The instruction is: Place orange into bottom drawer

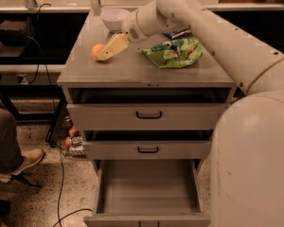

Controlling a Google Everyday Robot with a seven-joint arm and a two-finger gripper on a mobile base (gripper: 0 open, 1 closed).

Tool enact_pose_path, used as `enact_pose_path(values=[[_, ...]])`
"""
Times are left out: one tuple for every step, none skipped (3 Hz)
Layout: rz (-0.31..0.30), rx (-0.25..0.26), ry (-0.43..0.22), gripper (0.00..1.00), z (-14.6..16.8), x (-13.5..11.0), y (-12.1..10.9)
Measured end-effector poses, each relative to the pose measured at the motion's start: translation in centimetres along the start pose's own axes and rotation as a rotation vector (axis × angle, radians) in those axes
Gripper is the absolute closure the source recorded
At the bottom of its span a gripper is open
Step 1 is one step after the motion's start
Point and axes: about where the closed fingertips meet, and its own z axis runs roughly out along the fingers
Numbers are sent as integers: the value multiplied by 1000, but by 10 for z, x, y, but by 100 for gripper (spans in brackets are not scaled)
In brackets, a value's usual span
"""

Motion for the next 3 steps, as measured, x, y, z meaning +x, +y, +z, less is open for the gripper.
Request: enact_pose_path(values=[[19, -11, 14, 0, 20, 5, -2], [5, -50, 44, 0, 45, 7, 5], [-10, -74, 63, 0, 57, 8, 10]])
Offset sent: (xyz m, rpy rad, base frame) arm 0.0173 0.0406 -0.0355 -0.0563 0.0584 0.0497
